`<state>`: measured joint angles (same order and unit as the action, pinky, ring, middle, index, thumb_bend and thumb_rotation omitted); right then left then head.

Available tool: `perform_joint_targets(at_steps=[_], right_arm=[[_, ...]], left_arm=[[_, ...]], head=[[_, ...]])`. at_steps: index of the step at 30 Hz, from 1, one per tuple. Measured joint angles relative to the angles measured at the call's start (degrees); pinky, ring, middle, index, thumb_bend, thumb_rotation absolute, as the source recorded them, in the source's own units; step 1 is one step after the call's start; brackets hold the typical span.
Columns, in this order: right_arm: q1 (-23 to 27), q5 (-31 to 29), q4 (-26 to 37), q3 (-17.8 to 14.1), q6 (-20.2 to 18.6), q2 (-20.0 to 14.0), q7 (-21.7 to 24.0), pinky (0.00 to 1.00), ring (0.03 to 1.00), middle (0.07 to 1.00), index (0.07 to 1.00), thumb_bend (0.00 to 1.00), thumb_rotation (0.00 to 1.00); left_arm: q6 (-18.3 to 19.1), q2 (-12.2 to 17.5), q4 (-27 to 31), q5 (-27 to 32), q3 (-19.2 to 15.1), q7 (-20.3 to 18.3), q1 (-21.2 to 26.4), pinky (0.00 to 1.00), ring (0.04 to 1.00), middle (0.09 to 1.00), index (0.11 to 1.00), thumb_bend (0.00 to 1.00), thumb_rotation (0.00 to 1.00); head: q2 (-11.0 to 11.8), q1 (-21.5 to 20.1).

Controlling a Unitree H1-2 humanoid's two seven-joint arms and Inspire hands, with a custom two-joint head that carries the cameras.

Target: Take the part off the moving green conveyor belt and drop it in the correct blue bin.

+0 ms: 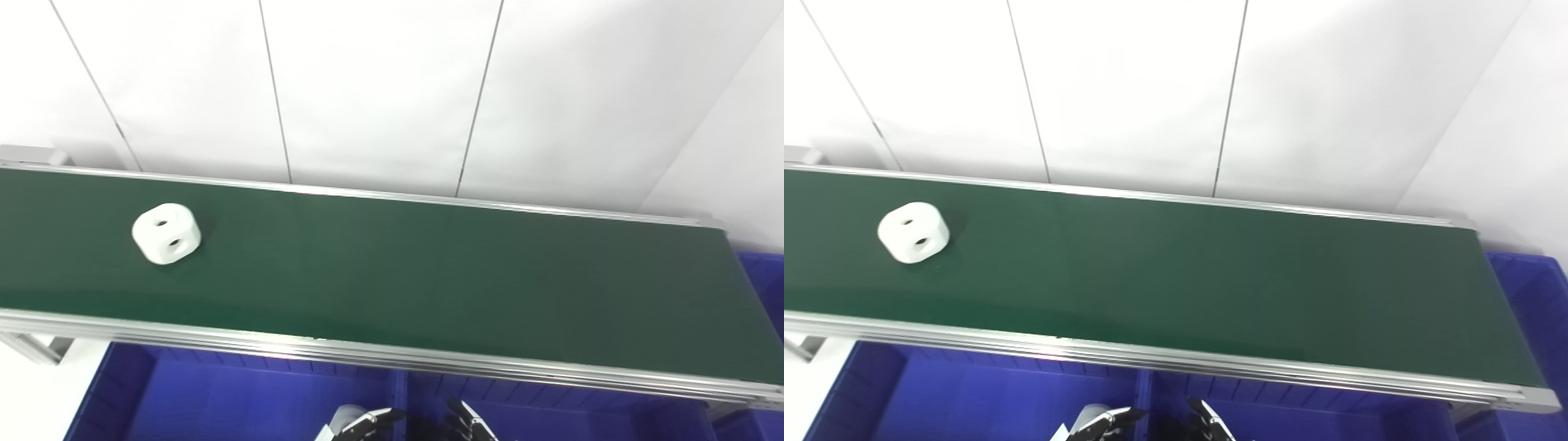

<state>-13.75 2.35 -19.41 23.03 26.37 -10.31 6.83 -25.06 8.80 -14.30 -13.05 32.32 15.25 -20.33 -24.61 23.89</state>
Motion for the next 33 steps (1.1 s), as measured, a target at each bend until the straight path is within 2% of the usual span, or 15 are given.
perform_joint_targets(at_steps=[6,25,33], right_arm=[[0.2,-1.3,-0.4,-1.3,0.3,0.1,2.5,0.85,0.934,0.971,0.949,0.96,0.96],[0.7,-1.4,-1.4,-3.6,0.4,0.9,4.2,0.84,0.935,0.986,0.969,0.97,0.95],[1.1,-1.5,-2.2,-3.9,0.5,0.9,5.0,0.84,0.941,0.997,0.977,0.96,0.96]], left_arm=[[-0.5,-0.3,-1.3,0.0,0.5,1.3,1.0,0.75,0.841,0.842,0.802,0.99,0.93],[-0.8,-0.5,-2.5,0.0,0.7,1.4,2.1,0.76,0.839,0.840,0.802,0.99,0.92],[-1.0,-0.2,-2.5,0.0,1.7,2.9,2.7,0.73,0.809,0.822,0.790,0.97,0.90]], head=[[0.9,4.8],[1.5,5.0],[1.8,6.0]])
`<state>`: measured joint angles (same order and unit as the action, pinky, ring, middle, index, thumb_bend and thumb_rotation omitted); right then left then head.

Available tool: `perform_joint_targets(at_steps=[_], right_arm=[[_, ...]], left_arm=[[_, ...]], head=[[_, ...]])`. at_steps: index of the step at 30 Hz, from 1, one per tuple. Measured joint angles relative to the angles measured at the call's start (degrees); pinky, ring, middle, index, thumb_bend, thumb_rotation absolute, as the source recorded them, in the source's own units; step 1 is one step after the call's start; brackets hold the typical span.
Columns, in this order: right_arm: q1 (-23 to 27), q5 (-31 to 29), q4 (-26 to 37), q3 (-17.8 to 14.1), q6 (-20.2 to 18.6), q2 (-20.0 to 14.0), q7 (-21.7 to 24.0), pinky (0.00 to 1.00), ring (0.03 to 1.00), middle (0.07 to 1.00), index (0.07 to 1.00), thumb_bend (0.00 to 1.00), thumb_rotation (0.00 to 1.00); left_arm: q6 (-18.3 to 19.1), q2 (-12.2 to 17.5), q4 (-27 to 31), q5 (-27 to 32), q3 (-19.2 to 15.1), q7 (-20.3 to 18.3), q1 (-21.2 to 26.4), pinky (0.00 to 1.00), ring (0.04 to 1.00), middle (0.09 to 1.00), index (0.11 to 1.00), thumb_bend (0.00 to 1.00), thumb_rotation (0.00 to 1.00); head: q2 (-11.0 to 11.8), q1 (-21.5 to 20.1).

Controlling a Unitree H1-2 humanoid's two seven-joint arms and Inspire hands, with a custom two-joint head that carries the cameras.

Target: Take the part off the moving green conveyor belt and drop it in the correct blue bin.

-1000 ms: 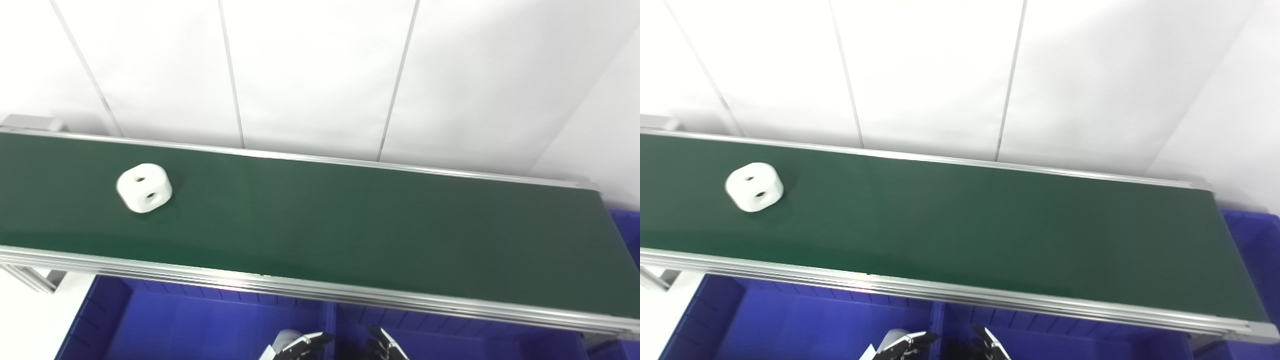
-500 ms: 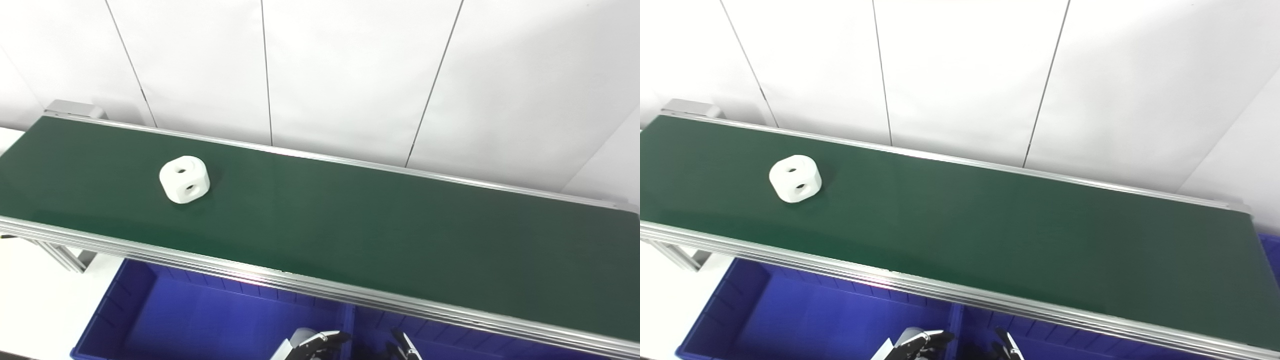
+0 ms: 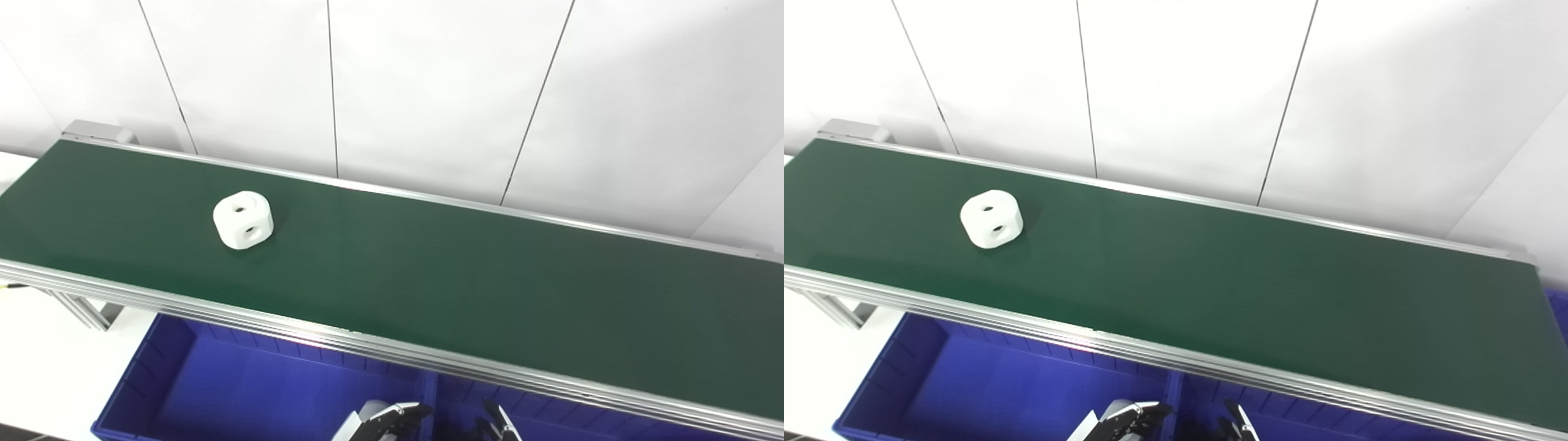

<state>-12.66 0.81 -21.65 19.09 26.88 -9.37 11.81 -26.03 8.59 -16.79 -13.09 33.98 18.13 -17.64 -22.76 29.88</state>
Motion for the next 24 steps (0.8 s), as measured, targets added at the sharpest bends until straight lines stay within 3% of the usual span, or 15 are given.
perform_joint_targets(at_steps=[6,12,19,24], right_arm=[[0.3,-0.2,-0.4,-0.3,0.2,0.0,0.8,0.84,0.937,0.993,0.978,0.96,0.95],[0.3,-0.3,-0.6,-0.8,0.2,0.3,1.6,0.84,0.945,0.995,0.988,0.95,0.95],[0.7,-0.3,-1.1,-1.3,0.3,0.7,2.3,0.84,0.947,0.997,0.991,0.95,0.95],[1.4,-0.1,-2.5,-1.7,0.3,1.0,1.8,0.85,0.949,0.993,0.997,0.96,0.94]], left_arm=[[0.5,0.4,8.3,-1.5,3.1,1.5,-1.3,0.69,0.782,0.806,0.775,1.00,0.88],[0.5,0.9,17.0,-3.3,2.7,1.3,-1.8,0.67,0.776,0.794,0.756,1.00,0.83],[1.5,-0.1,27.6,-7.5,-4.6,-4.4,-0.2,0.63,0.759,0.780,0.730,1.00,0.75],[2.6,-0.8,30.4,-11.3,-10.6,-7.0,3.3,0.64,0.758,0.782,0.742,1.00,0.71]], head=[[0.0,0.9],[-0.2,1.3],[0.1,1.6],[0.0,0.7]])
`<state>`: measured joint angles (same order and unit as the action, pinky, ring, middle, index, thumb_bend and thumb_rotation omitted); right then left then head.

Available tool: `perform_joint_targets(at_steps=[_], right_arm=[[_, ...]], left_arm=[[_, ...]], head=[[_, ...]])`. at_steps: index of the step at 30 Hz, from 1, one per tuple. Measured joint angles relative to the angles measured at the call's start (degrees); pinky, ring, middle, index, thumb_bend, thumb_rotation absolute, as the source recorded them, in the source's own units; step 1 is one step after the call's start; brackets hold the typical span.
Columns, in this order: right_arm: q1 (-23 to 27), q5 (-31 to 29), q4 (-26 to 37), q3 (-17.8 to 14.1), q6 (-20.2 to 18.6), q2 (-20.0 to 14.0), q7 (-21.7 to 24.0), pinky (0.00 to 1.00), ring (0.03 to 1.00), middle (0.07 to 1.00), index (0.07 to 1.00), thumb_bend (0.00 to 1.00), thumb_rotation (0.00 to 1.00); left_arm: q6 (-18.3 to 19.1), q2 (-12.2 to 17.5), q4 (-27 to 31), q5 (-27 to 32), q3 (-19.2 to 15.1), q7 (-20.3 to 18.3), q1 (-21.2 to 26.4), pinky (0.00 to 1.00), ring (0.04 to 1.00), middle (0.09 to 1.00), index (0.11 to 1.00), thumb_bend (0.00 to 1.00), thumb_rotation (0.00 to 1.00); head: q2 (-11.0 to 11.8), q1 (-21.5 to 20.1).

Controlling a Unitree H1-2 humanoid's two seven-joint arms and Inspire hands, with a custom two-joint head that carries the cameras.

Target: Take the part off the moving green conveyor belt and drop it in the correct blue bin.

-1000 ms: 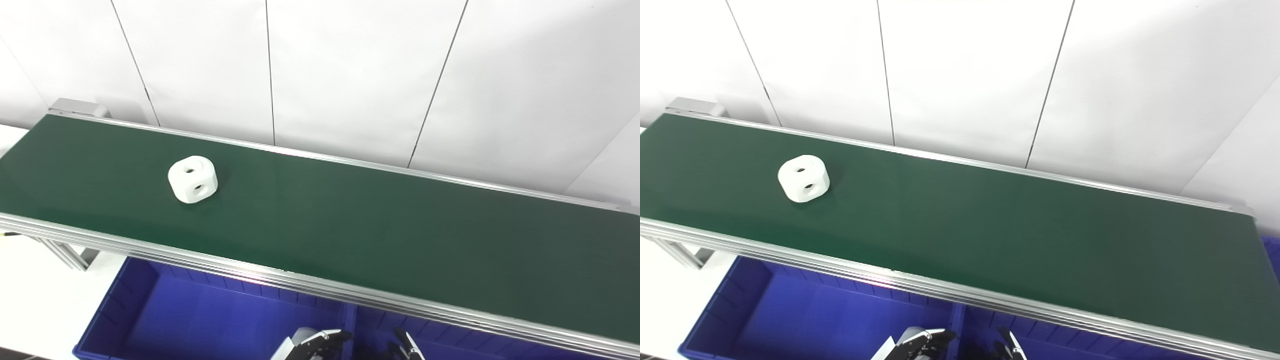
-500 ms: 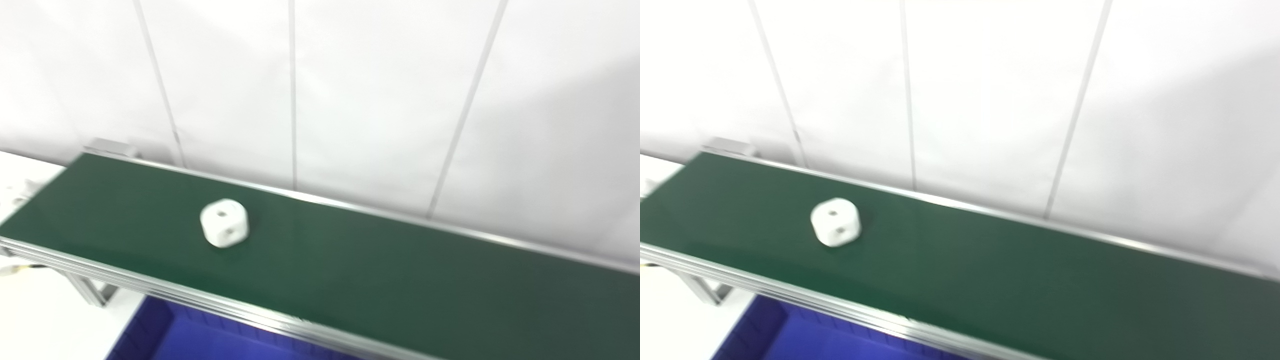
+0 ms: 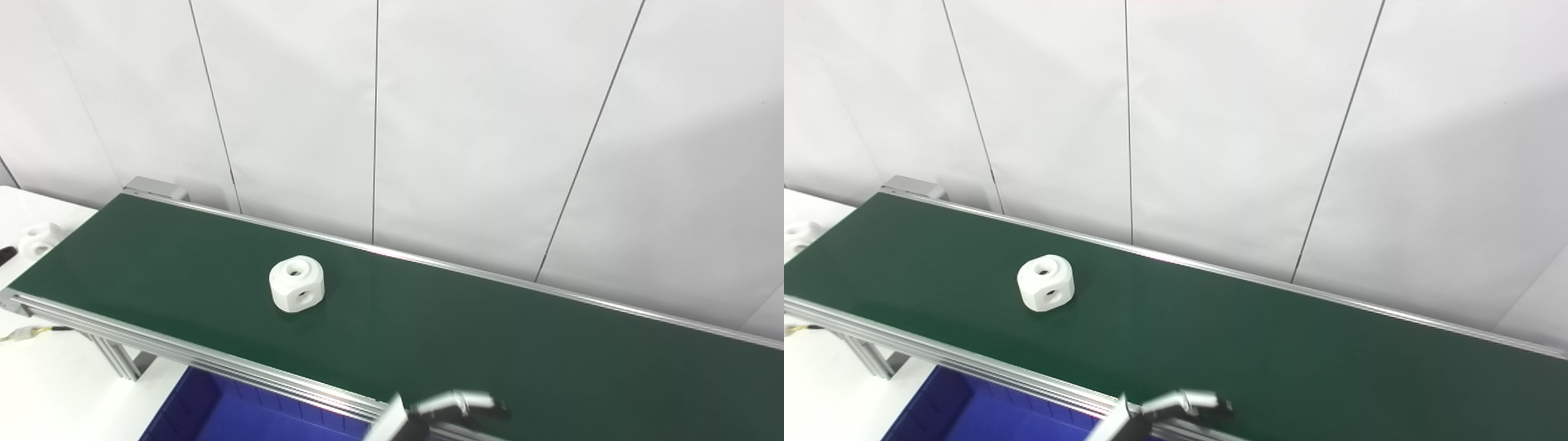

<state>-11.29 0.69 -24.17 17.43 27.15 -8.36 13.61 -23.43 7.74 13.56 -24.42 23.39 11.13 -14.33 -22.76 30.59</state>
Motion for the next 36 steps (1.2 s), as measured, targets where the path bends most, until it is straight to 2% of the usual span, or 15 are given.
perform_joint_targets(at_steps=[4,9,14,19,21,23,27,36], right_arm=[[0.4,0.2,-0.7,-0.5,-0.2,0.0,-0.8,0.84,0.951,0.985,0.993,0.97,0.94],[-0.7,0.6,-0.6,-0.4,-0.2,-0.3,-1.6,0.83,0.947,0.980,0.988,0.96,0.95],[-0.9,0.8,-0.5,-0.1,-0.2,-0.6,-1.7,0.83,0.948,0.975,0.982,0.97,0.94],[-1.0,0.8,-0.4,-0.1,-0.2,-0.6,-1.7,0.83,0.955,0.981,0.987,0.96,0.94],[-1.0,0.7,-0.4,-0.1,-0.2,-0.6,-1.5,0.83,0.958,0.982,0.989,0.97,0.94],[-1.0,0.7,-0.4,-0.1,-0.2,-0.6,-1.5,0.83,0.955,0.978,0.985,0.97,0.94],[-1.0,0.7,-0.5,-0.2,-0.2,-0.6,-1.5,0.83,0.954,0.977,0.981,0.97,0.94],[-1.0,0.6,-0.7,-0.2,-0.2,-0.4,-1.3,0.83,0.960,0.978,0.980,0.95,0.93]], left_arm=[[1.9,-0.5,1.0,-1.7,-4.7,-1.1,2.0,0.64,0.762,0.787,0.746,1.00,0.69],[5.5,-0.7,2.1,-2.7,-8.6,-3.0,3.2,0.64,0.777,0.795,0.756,1.00,0.64],[8.4,-1.0,3.4,-8.9,-10.8,-4.3,7.5,0.77,0.837,0.842,0.830,0.98,0.63],[8.7,-0.7,2.1,-15.3,-12.2,-4.5,10.2,0.84,0.884,0.874,0.877,0.97,0.63],[9.4,-0.3,1.3,-17.9,-13.2,-4.5,11.2,0.86,0.894,0.882,0.887,0.96,0.63],[11.0,0.3,1.1,-19.9,-14.6,-4.5,12.1,0.81,0.886,0.880,0.885,0.96,0.63],[13.3,2.3,1.0,-22.8,-16.8,-4.6,14.4,0.82,0.882,0.878,0.887,0.96,0.62],[18.8,6.0,-3.2,-26.7,-18.1,-6.7,19.1,0.82,0.872,0.866,0.878,0.95,0.55]], head=[[-0.2,-0.6],[-0.4,-0.4],[-0.5,-0.6],[-0.6,-0.9],[-0.5,-0.9],[-0.4,-0.8],[-0.4,-1.0],[-0.2,-0.9]])
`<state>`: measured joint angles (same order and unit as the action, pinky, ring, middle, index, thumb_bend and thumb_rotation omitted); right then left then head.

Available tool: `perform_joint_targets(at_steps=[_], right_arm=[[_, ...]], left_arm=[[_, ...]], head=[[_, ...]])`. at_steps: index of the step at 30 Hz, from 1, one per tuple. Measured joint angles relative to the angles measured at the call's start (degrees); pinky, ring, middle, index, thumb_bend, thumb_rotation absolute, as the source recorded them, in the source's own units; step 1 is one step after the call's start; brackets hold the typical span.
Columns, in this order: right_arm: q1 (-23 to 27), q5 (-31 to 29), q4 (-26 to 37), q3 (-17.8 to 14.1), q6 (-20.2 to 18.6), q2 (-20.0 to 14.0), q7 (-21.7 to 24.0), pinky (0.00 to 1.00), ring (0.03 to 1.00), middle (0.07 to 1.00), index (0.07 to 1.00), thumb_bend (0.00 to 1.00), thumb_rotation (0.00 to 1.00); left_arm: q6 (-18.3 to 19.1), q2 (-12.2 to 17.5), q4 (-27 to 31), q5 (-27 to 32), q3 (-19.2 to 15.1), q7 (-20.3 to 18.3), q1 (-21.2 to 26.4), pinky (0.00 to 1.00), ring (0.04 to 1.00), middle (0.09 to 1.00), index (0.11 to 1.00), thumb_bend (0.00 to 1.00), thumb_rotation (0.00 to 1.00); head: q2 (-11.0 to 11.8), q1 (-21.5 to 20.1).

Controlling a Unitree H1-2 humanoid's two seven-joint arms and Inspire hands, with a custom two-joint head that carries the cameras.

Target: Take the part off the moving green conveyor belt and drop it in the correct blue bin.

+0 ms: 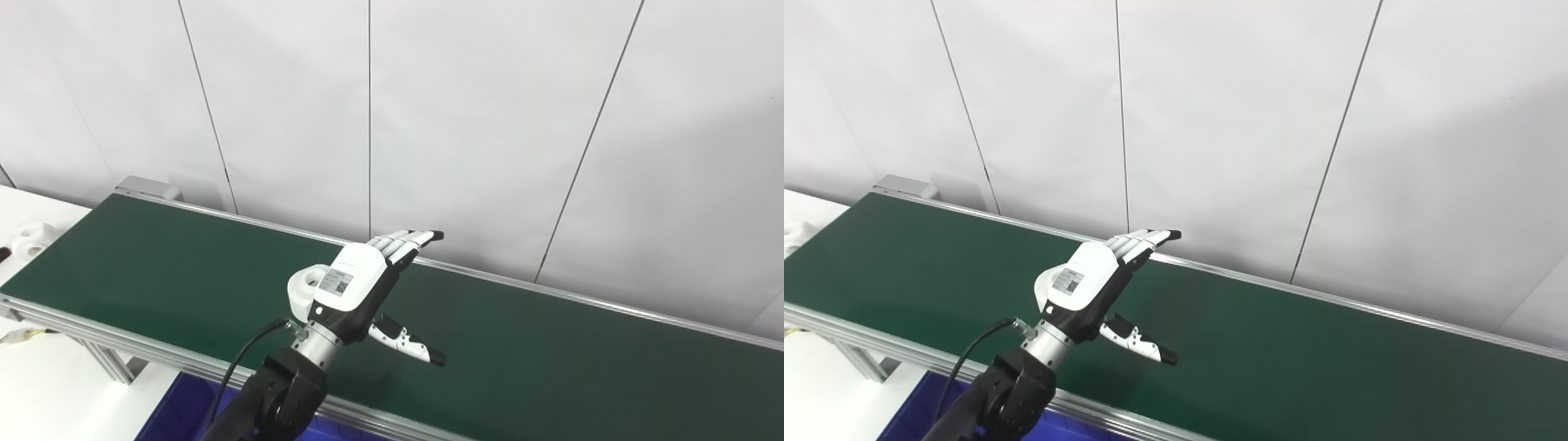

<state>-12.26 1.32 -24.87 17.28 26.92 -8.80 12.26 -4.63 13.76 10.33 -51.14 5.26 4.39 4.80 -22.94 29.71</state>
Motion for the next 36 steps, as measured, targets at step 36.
perform_joint_targets(at_steps=[36], right_arm=[[0.1,0.6,0.0,1.2,0.0,0.1,-1.3,0.84,0.964,0.978,0.989,0.93,0.93]], left_arm=[[14.7,2.5,-2.3,-6.5,-1.5,-1.5,0.3,0.71,0.788,0.830,0.835,0.97,0.46]], head=[[0.2,-0.5]])
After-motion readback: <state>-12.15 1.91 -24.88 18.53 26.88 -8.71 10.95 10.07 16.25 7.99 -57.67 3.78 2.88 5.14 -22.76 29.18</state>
